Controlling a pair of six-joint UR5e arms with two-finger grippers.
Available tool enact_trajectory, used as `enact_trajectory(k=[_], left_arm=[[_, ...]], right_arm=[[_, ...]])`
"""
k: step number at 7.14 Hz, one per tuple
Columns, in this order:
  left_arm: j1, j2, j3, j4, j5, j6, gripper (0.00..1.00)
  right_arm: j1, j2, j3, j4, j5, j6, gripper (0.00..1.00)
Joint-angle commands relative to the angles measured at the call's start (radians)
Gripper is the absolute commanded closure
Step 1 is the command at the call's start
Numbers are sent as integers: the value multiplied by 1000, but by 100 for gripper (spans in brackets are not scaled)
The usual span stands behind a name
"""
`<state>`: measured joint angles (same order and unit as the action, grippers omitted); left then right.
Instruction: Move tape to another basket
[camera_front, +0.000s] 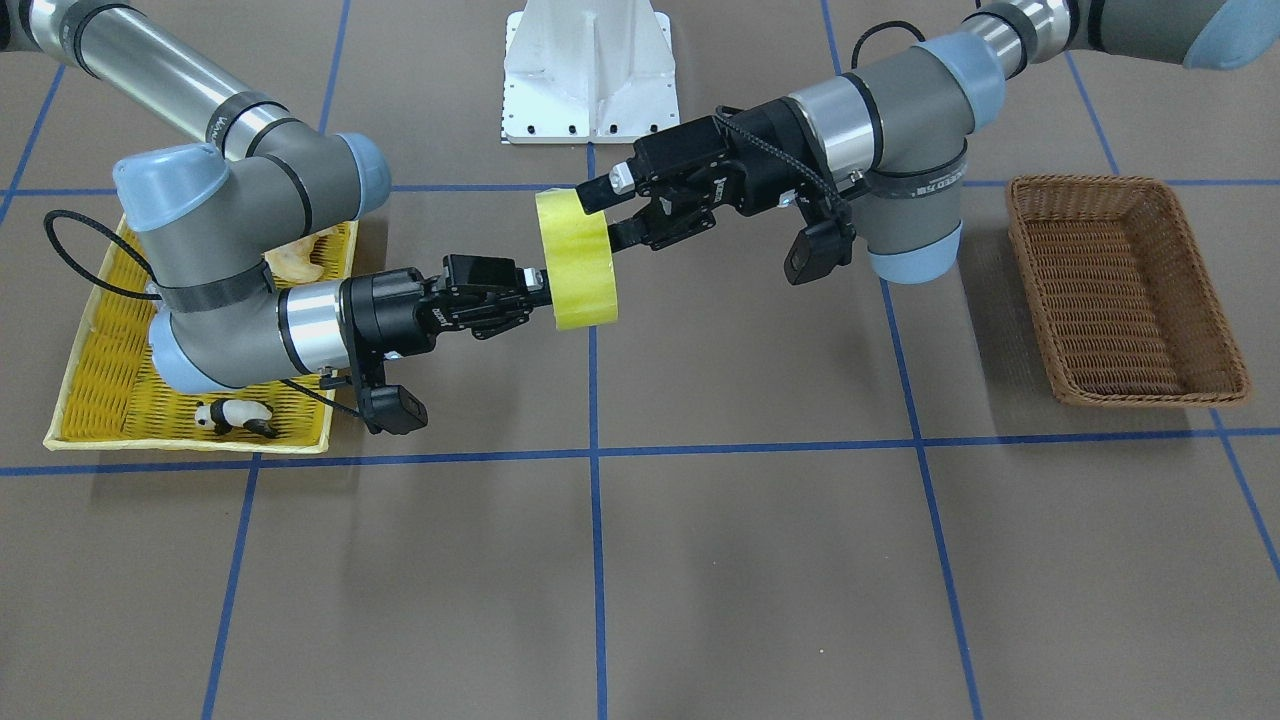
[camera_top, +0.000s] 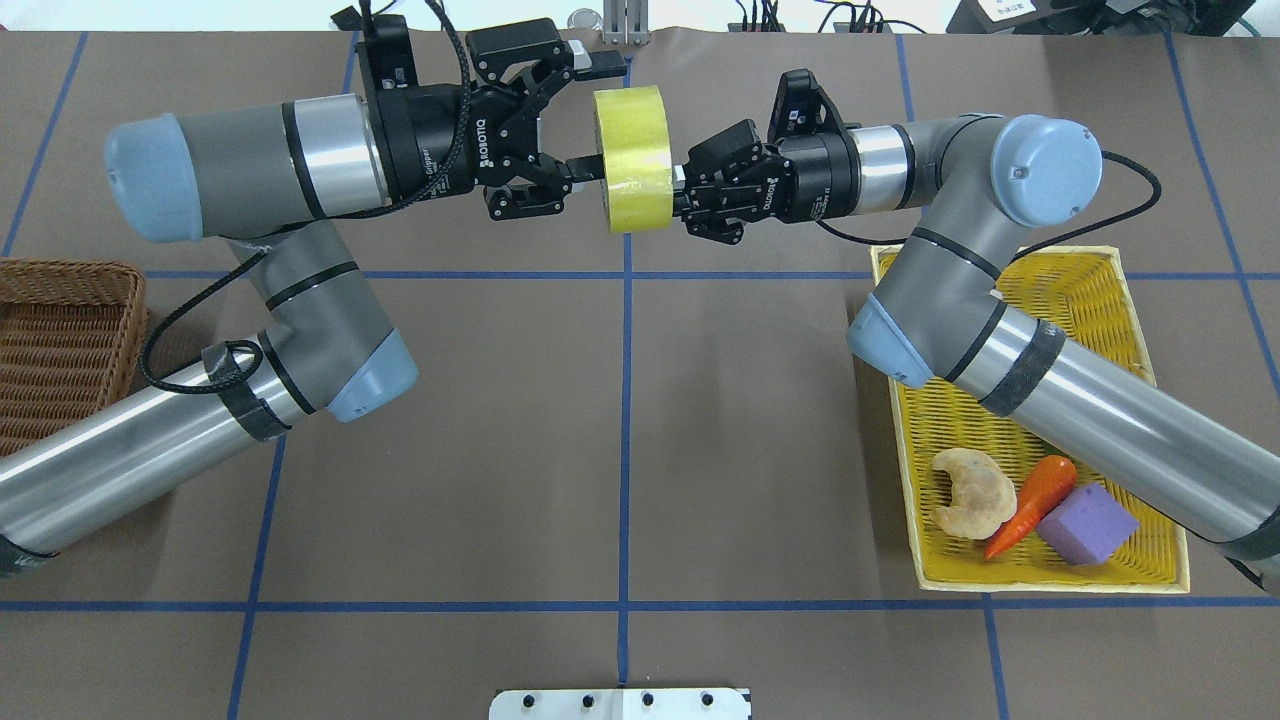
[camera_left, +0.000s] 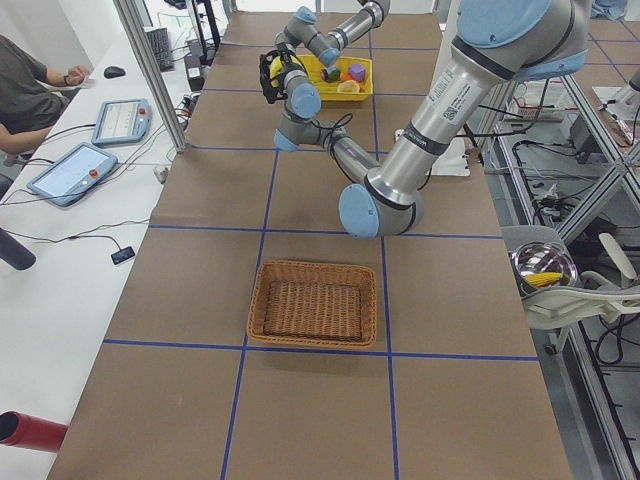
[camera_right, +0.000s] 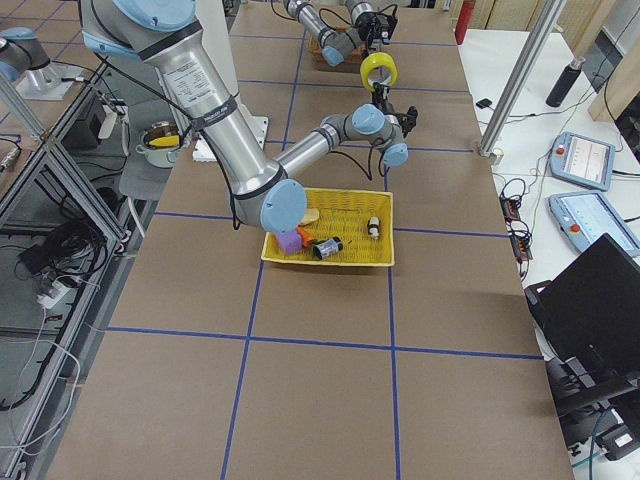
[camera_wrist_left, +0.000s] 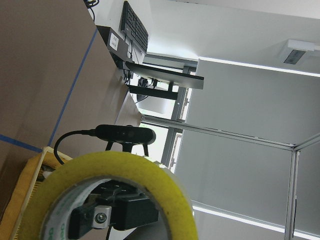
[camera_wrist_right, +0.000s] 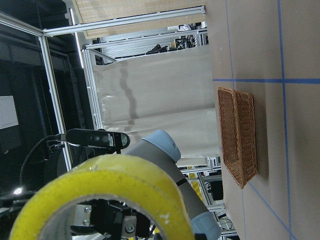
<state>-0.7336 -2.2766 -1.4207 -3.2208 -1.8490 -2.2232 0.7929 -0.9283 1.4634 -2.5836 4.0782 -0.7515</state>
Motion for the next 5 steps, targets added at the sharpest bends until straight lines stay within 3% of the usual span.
enact_trajectory(k=[1,2,4,5], left_arm=[[0,-4,5,-5,5,1,39],[0,-4,5,-8,5,1,50],[0,-3,5,-13,5,1,83],[0,0,3,-16,5,2,98]], right_arm=[[-6,6,0,0,-1,0,100],[-8,6,0,2,-1,0,100],[-6,8,2,2,-1,1,100],[-6,8,2,2,1,3,69]])
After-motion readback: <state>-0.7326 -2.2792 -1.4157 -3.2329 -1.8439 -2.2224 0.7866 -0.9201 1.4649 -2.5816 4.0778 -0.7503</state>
